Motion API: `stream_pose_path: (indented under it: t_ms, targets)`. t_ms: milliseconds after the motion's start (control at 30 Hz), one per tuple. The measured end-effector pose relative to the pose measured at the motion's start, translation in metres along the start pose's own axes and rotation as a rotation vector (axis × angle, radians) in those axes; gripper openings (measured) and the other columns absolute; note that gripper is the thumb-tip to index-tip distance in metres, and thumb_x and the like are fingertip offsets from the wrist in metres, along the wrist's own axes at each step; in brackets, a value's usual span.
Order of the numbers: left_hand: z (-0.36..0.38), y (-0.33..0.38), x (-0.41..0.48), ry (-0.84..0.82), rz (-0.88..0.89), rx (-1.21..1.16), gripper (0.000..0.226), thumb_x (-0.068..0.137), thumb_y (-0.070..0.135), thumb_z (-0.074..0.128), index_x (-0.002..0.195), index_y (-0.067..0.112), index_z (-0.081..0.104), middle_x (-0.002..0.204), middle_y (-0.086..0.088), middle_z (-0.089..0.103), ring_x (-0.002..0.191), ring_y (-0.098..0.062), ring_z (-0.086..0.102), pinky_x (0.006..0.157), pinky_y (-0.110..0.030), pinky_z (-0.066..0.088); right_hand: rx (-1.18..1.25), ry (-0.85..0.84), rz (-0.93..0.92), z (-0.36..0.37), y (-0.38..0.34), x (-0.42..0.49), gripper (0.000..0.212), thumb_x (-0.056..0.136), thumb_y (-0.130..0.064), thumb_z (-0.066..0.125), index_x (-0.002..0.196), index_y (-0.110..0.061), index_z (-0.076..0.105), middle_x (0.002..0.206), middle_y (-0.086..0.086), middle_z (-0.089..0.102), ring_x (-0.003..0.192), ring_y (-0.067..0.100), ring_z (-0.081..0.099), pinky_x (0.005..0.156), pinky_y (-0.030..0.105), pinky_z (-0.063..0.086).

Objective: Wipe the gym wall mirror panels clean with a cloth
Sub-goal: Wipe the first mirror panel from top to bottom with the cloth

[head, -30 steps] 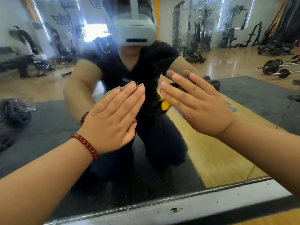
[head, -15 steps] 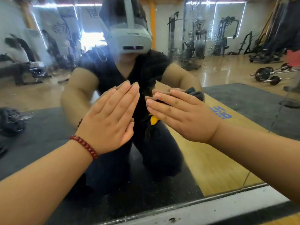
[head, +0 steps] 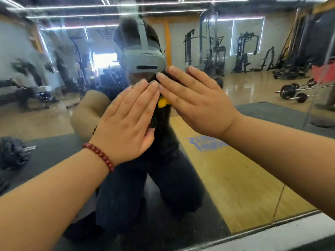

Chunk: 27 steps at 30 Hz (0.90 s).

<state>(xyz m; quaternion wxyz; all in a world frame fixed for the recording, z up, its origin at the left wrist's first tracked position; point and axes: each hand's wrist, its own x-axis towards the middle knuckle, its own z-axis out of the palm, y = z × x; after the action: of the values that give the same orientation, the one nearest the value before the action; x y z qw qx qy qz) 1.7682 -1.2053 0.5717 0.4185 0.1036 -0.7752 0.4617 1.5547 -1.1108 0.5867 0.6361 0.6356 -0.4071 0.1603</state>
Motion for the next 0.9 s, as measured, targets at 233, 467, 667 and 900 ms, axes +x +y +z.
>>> stream_pose_path:
  t_ms: [233,467,667,900]
  targets:
    - [0.002,-0.001,0.008,-0.068,0.01,0.053,0.069,0.094,0.032,0.044,0.152,-0.003,0.028,0.159,-0.019,0.026,0.148,-0.031,0.021,0.123,-0.044,0.014,0.107,-0.126,-0.204,-0.007,-0.009,-0.034,0.041,0.106,-0.014,0.037,0.146,-0.01,0.046,0.153,0.007,0.042,0.144,0.025,0.035,0.12,0.044,0.027]
    - [0.003,-0.001,0.01,-0.021,0.009,0.002,0.066,0.091,0.029,0.049,0.147,-0.004,0.037,0.15,-0.022,0.041,0.145,-0.032,0.028,0.121,-0.044,0.022,-0.027,0.052,0.012,-0.005,0.05,0.04,0.044,0.099,-0.017,0.053,0.142,-0.007,0.052,0.149,0.009,0.048,0.14,0.029,0.043,0.113,0.048,0.037]
    - [-0.007,-0.036,0.035,0.038,0.037,-0.026,0.062,0.091,0.029,0.05,0.143,-0.004,0.045,0.148,-0.02,0.045,0.138,-0.033,0.039,0.112,-0.05,0.036,0.097,-0.066,-0.206,-0.009,0.031,-0.006,0.041,0.104,-0.014,0.041,0.143,-0.01,0.051,0.152,0.006,0.044,0.143,0.024,0.038,0.118,0.044,0.031]
    - [-0.003,-0.044,0.036,0.023,0.047,0.026,0.065,0.091,0.032,0.051,0.144,-0.004,0.038,0.154,-0.019,0.036,0.143,-0.034,0.035,0.113,-0.051,0.034,0.008,0.018,0.044,-0.01,0.067,0.049,0.044,0.102,-0.019,0.046,0.144,-0.007,0.049,0.152,0.01,0.044,0.142,0.029,0.039,0.118,0.045,0.03]
